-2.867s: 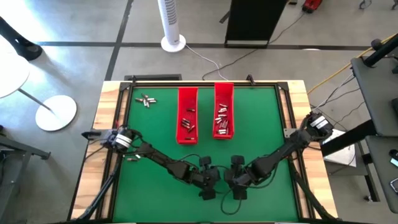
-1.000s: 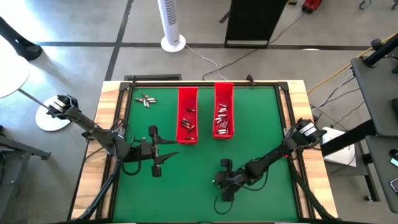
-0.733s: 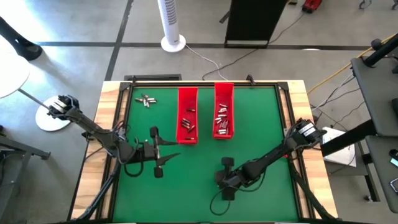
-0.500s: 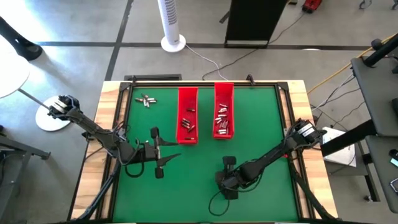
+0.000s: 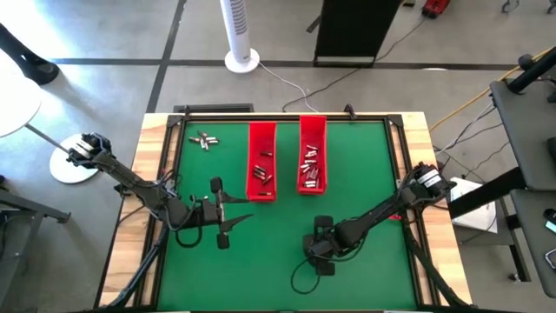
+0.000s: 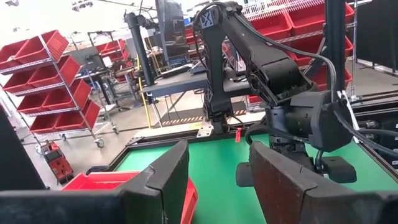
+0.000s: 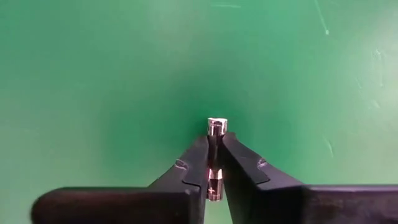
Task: Sort batteries
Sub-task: Put the silver battery into the right red bin
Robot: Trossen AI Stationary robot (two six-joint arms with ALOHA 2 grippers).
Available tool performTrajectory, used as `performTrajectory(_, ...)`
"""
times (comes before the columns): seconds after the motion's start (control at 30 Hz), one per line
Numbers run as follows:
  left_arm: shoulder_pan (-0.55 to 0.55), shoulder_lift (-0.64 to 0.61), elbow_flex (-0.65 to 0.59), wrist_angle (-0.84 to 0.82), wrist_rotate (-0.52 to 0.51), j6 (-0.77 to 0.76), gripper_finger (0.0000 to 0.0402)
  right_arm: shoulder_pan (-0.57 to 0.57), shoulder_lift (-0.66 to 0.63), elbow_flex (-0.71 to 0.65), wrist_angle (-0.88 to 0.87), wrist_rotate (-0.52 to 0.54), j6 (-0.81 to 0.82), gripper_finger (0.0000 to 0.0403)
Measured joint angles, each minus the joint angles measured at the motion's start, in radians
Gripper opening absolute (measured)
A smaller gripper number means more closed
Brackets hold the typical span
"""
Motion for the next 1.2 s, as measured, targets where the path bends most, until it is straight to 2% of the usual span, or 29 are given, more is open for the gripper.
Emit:
performTrajectory(0.1,0.000,0.000,0.000,-0.010,-0.007,0.000,0.0150,0.001,-0.003,-0.040,0.055,0.042,0.036,0.0063)
performTrajectory(0.3,0.001,0.003,0.000,-0.037,-0.051,-0.003,0.0150,0.029,-0.009,-0.186,0.328,0.111,0.122,0.0095)
performTrajectory(0.43,0.004,0.014,0.000,-0.038,-0.051,-0.002,0.0150,0.074,-0.010,-0.287,0.441,0.230,0.193,0.0089)
performTrajectory(0.7,0.037,0.051,-0.001,-0.031,-0.051,-0.003,0.0150,0.146,-0.009,-0.460,0.786,0.396,0.156,0.0067)
performTrajectory(0.9,0.037,0.076,-0.001,0.043,-0.049,0.002,0.0150,0.147,0.001,-0.535,0.966,0.427,0.093,0.0078)
performTrajectory(1.03,0.037,0.052,-0.002,0.038,-0.049,0.005,0.0150,0.146,0.003,-0.595,1.103,0.431,0.062,0.0091)
performTrajectory(1.2,0.031,0.005,-0.042,0.035,-0.048,0.017,0.0150,0.149,0.025,-0.630,1.159,0.451,0.063,0.0092)
